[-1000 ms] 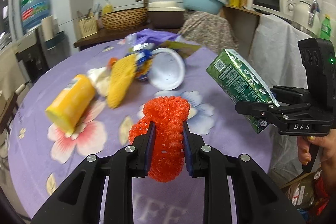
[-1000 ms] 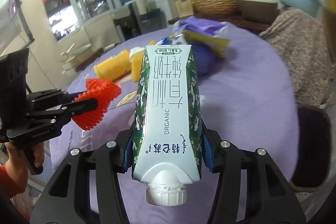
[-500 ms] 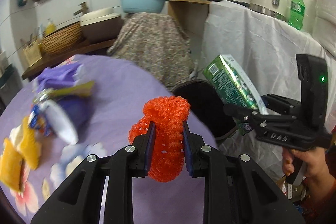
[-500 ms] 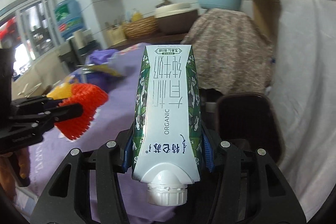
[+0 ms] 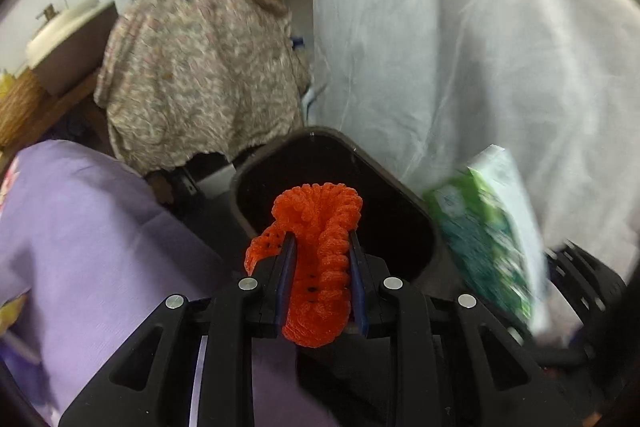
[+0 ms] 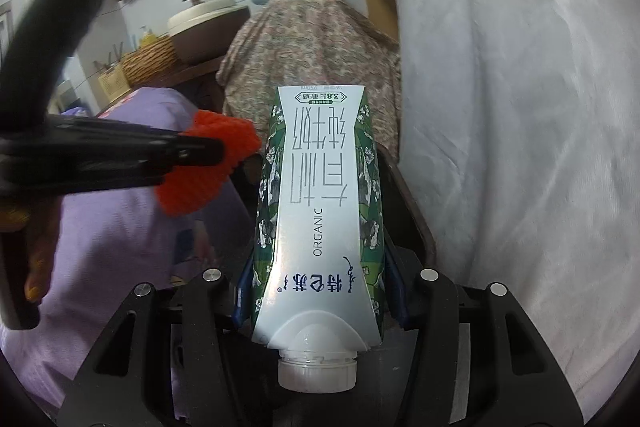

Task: Collect trash
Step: 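Carry the orange net to the black bin and open the left tool, then lower the milk carton into the bin and open the right tool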

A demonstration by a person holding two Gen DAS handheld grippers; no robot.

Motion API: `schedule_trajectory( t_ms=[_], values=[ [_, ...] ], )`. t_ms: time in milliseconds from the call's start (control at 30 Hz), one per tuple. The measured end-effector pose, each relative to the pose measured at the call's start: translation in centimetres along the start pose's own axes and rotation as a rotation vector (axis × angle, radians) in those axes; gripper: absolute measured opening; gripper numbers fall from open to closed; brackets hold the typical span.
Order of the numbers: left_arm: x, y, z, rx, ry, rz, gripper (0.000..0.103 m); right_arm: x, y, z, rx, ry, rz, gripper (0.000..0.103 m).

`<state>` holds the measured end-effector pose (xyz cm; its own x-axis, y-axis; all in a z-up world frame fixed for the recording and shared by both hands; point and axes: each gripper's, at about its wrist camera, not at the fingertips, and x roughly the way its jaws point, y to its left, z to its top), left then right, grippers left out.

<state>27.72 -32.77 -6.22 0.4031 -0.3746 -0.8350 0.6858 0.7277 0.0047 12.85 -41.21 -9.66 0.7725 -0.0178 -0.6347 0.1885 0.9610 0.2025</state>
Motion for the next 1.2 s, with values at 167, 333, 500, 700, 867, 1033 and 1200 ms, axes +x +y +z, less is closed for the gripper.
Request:
schedule_trajectory(
  t_ms=[167,333,500,700,867,1033,1200],
  values=[
    [5.9,0.7,1.7,-0.074,0.11,-0.04,0.025,1.5,-1.3,-0.6,0.012,0.029,-0.026,0.052],
    [10.4,0.7,3.3,-0.097,0.192,-0.049,0.042,2.2,-2.2,-1.0,0.026,0.042,-0.032,0.052],
    [11.9,0.6,3.6,-0.115,0.203,-0.075,0.062,2.6,-3.2,-1.5,0.046,0.053,-0.04,0.052],
    [10.3,0.5,3.5,-0.102,0.172,-0.096,0.065,2.9,-3.4,-1.5,0.046,0.064,-0.046,0.052],
    [7.1,1.4,3.8,-0.094,0.087,-0.097,0.069,3.9,-3.0,-0.8,0.039,0.071,-0.033,0.052],
    [2.9,3.0,3.4,-0.13,-0.011,-0.135,0.078,7.2,-2.3,0.7,0.036,0.149,0.033,0.052],
    [-0.8,4.4,2.3,-0.124,-0.08,-0.099,0.078,12.9,-0.6,2.0,-0.014,0.272,0.045,0.052]
  ],
)
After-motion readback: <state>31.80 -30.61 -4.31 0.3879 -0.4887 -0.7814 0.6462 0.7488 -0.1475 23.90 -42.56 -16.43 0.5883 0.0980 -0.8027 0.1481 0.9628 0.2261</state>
